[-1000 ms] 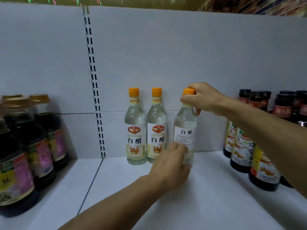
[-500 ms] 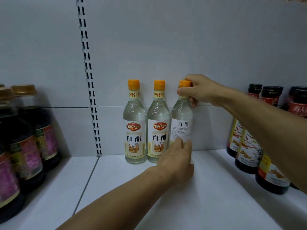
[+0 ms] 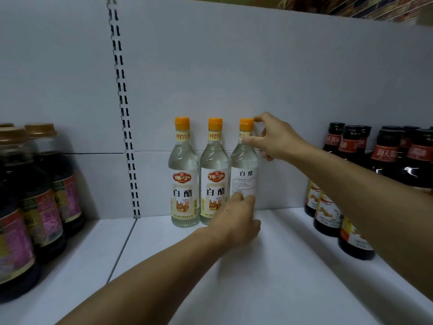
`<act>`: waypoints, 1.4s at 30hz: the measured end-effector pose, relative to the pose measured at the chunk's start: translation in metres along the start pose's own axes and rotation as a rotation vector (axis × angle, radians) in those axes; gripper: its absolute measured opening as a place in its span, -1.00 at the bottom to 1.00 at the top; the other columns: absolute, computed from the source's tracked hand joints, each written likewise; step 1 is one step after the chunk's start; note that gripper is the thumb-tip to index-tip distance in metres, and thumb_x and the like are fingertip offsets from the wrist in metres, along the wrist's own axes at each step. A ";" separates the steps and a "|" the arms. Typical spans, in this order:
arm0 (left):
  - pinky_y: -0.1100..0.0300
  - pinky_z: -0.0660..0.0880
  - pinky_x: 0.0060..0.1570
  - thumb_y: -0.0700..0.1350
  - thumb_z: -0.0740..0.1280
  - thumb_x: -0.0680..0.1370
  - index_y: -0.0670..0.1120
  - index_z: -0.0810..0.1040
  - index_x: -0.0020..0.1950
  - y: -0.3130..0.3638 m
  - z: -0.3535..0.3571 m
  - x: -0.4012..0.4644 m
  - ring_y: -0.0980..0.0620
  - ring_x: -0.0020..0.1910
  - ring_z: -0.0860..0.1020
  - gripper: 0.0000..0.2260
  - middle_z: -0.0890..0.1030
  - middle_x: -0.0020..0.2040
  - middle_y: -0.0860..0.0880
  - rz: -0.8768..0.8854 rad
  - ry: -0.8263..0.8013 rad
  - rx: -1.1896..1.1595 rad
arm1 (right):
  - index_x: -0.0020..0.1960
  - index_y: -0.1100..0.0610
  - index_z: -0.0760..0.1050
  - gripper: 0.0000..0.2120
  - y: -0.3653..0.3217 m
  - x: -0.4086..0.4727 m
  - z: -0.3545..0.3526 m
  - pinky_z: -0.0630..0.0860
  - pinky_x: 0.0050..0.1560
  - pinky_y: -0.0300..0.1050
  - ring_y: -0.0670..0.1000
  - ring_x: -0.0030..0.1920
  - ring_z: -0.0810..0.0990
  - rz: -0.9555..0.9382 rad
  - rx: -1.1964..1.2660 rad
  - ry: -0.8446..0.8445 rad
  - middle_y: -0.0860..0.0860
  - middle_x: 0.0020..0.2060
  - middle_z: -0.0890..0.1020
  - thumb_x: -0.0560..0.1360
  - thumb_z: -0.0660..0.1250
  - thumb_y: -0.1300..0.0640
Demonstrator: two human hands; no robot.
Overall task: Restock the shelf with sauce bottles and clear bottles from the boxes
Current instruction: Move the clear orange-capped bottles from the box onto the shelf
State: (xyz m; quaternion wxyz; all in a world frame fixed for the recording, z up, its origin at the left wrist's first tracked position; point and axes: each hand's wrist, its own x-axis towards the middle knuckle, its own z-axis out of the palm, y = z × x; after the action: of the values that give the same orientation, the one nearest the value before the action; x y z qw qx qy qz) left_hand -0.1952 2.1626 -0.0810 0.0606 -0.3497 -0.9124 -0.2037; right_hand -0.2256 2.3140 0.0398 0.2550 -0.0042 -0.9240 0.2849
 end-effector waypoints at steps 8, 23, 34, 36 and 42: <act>-0.05 0.42 0.27 0.01 0.26 0.59 -0.09 0.36 0.43 0.028 -0.014 -0.032 -0.14 0.27 0.43 -0.57 0.44 0.31 -0.11 -0.038 0.105 -0.012 | 0.49 0.01 0.21 -0.31 -0.003 -0.048 -0.017 0.66 -0.19 0.07 0.07 -0.27 0.65 0.000 -0.038 0.009 0.02 -0.13 0.54 0.48 0.39 -0.17; 0.01 0.47 0.23 0.01 0.29 0.60 -0.09 0.44 0.39 0.124 -0.015 -0.136 -0.04 0.21 0.51 -0.61 0.55 0.28 -0.08 -0.051 0.283 -0.077 | 0.03 0.07 0.56 -0.75 -0.006 -0.191 -0.077 0.63 -0.29 -0.03 0.03 -0.38 0.66 -0.171 -0.024 -0.032 -0.02 -0.22 0.63 0.55 0.32 -0.10; 0.11 0.52 -0.03 -0.02 0.29 0.59 -0.05 0.61 0.12 0.171 -0.016 -0.195 0.01 -0.04 0.58 -0.81 0.66 -0.05 0.01 -0.059 0.305 -0.158 | -0.25 -0.03 0.50 -0.80 -0.025 -0.283 -0.104 0.56 -0.45 -0.17 -0.10 -0.49 0.60 -0.301 -0.036 -0.050 -0.08 -0.39 0.60 0.55 0.34 -0.01; 0.15 0.45 -0.21 -0.05 0.28 0.58 -0.04 0.59 -0.12 0.174 -0.015 -0.205 0.03 -0.17 0.55 -0.85 0.61 -0.20 0.06 -0.029 0.311 -0.147 | -0.26 -0.03 0.49 -0.79 -0.030 -0.296 -0.106 0.57 -0.41 -0.15 -0.10 -0.48 0.60 -0.316 -0.046 -0.072 -0.09 -0.40 0.59 0.55 0.34 0.00; 0.02 0.51 -0.10 -0.09 0.25 0.58 -0.11 0.56 -0.20 0.173 -0.011 -0.236 -0.05 -0.16 0.55 -0.79 0.63 -0.22 -0.02 -0.023 0.234 -0.181 | -0.28 0.04 0.52 -0.79 -0.039 -0.328 -0.091 0.44 -0.48 -0.29 -0.08 -0.50 0.59 -0.291 -0.015 -0.146 -0.07 -0.44 0.58 0.52 0.36 0.05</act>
State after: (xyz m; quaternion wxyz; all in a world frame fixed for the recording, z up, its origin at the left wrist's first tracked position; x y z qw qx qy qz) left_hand 0.0954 2.1293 -0.0737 0.1323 -0.3171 -0.8811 -0.3249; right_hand 0.1082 2.2788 -0.0283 0.2258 0.1485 -0.9330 0.2378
